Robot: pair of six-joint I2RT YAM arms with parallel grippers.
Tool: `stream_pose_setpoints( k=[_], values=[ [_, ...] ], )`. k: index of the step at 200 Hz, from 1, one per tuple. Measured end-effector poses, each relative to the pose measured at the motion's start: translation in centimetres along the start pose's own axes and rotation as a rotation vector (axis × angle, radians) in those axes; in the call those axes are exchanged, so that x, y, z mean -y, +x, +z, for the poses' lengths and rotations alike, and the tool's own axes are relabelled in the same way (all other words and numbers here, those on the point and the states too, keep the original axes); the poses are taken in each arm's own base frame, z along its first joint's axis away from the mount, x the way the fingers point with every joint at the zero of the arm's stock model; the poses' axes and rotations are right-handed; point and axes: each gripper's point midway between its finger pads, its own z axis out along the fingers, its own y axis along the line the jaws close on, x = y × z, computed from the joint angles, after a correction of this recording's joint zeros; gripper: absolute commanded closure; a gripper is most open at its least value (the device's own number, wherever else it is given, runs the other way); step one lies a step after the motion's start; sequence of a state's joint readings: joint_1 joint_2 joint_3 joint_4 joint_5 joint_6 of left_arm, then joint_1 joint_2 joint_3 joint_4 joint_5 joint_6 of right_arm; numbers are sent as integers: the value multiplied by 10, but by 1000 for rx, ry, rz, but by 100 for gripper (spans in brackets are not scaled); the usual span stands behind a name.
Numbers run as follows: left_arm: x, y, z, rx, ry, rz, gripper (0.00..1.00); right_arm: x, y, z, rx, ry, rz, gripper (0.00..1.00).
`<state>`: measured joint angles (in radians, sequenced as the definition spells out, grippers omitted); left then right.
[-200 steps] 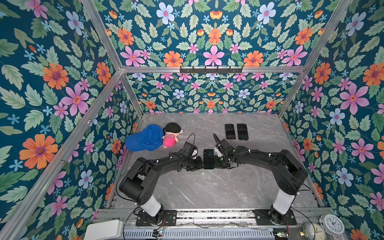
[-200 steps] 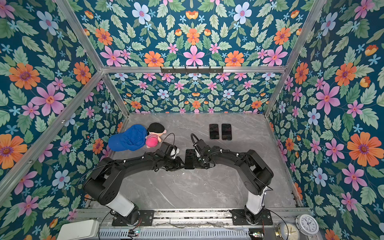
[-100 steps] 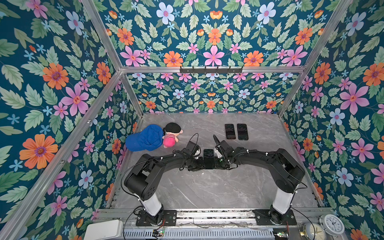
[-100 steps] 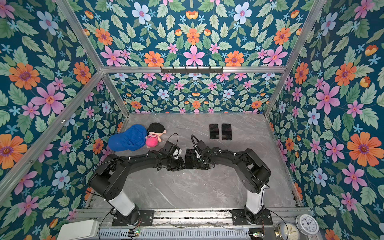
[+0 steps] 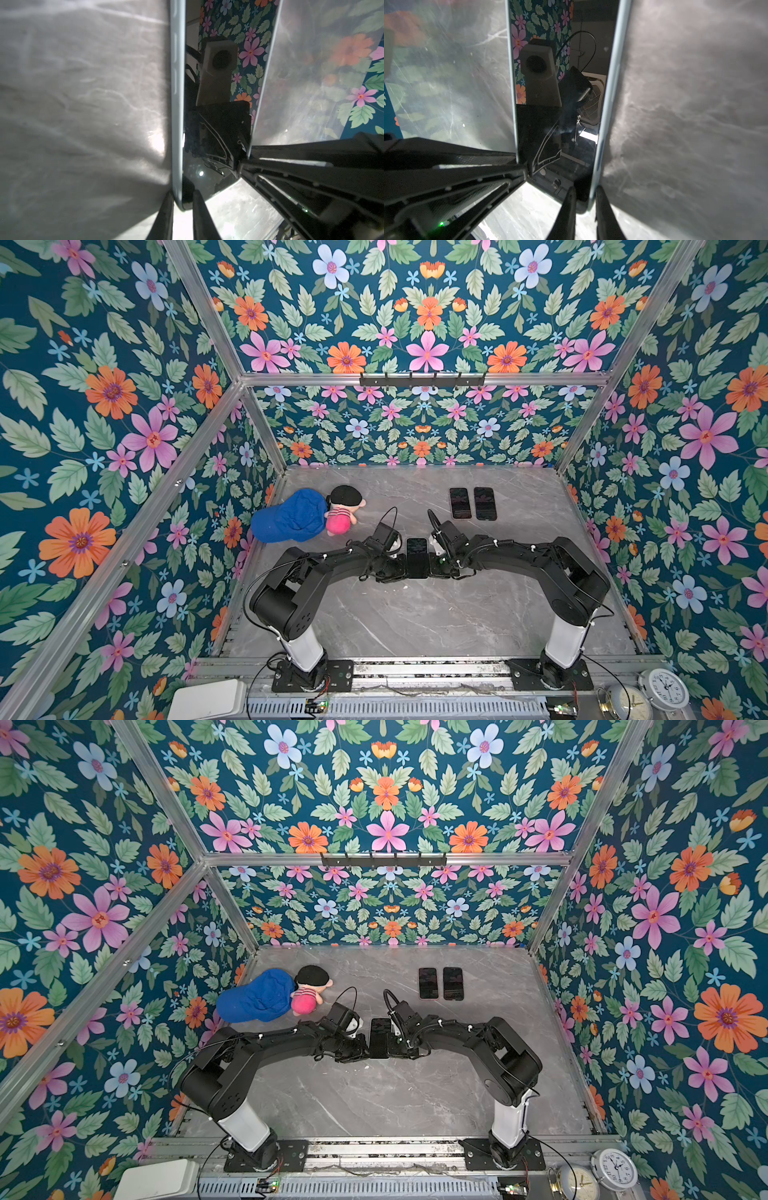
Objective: Put the phone into the phone case
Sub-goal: 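Pinch the pale blue case rim onto the phone's long edges with both grippers, then open both grippers and lift them off the cased phone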
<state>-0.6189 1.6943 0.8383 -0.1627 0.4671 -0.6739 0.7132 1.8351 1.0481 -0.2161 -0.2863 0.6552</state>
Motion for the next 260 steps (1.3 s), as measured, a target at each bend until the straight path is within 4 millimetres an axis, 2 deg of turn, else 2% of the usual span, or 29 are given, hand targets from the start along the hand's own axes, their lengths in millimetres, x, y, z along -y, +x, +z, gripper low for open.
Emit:
stream_pose_setpoints(
  k=[42, 78, 89, 111, 138, 169, 190, 204, 233, 260],
  values=[
    [-1, 0, -2, 8, -13, 2, 91, 0, 0, -2, 4, 7, 4, 87],
    [-2, -1, -4, 18, -24, 4, 91, 0, 0, -3, 10, 12, 3, 87],
    [-2, -1, -5, 23, -32, 6, 89, 0, 0, -4, 14, 16, 0, 84],
    [0, -1, -9, 25, -46, 12, 79, -6, 0, -14, 24, 10, -15, 71],
    [10, -13, -21, 68, -90, 32, 62, -11, -12, -39, 101, 26, -49, 58],
    [27, -25, -27, 102, -161, 74, 45, 4, -20, -71, 218, 98, -82, 40],
    [36, -33, -21, 106, -218, 98, 29, 20, -16, -82, 263, 145, -88, 26],
    [39, -38, -17, 106, -258, 106, 23, 32, -12, -87, 284, 174, -92, 19],
    [43, -47, -9, 98, -322, 115, 16, 49, -4, -88, 292, 217, -103, 14],
    [43, -53, -2, 84, -380, 117, 11, 55, -2, -86, 292, 227, -98, 14]
  ],
)
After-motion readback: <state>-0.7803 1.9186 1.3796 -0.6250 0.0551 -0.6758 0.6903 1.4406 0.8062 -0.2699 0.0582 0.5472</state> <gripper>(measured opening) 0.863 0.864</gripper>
